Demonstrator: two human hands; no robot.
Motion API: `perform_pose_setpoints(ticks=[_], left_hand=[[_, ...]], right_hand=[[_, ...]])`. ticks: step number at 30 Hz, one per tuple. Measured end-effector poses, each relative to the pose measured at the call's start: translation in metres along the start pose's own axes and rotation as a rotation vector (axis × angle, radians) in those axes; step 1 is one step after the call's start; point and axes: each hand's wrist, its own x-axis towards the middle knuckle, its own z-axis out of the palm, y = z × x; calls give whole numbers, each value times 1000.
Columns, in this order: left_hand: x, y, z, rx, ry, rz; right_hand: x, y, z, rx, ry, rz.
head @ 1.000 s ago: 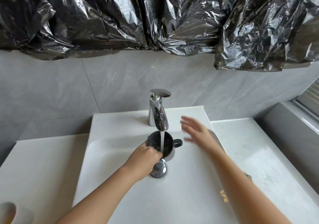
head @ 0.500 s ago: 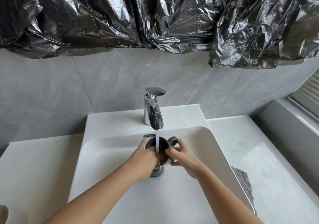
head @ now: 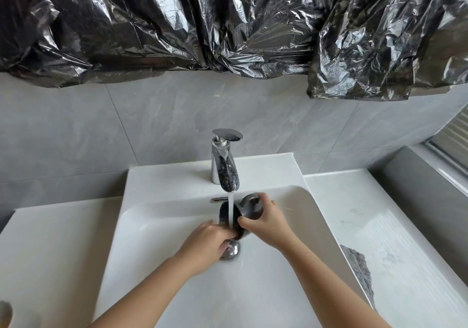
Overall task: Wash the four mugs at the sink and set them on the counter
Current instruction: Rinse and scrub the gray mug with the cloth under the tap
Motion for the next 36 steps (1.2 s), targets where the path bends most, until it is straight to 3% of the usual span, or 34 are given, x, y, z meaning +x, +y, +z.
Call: perform_pose_setpoints(ticks=[9, 15, 17, 20, 23, 26, 30, 32, 36], left_hand=[[-17, -8, 9, 34, -209, -65], [-24, -7, 2, 37, -167, -60], [-28, -6, -2, 23, -124, -33], [-32, -6, -5, 63, 73, 134], [-27, -2, -3, 281, 23, 266], [-12, -1, -11, 366, -143, 326], [5, 4, -25, 766, -302, 212], [7, 10, -22, 798, -305, 191], [-2, 18, -17, 729, -93, 273]], right_hand=[[-8, 12, -1, -461, 221, -341], [-15, 19, 0, -596, 337, -522], [-18, 20, 1, -415, 281, -411], [-20, 11, -1, 77, 146, -108], [-18, 5, -1, 394, -29, 100], [-17, 4, 4, 356, -190, 187], [-13, -2, 8, 306, -235, 210], [-10, -4, 7, 339, -209, 210], [-7, 3, 3, 478, -238, 249]])
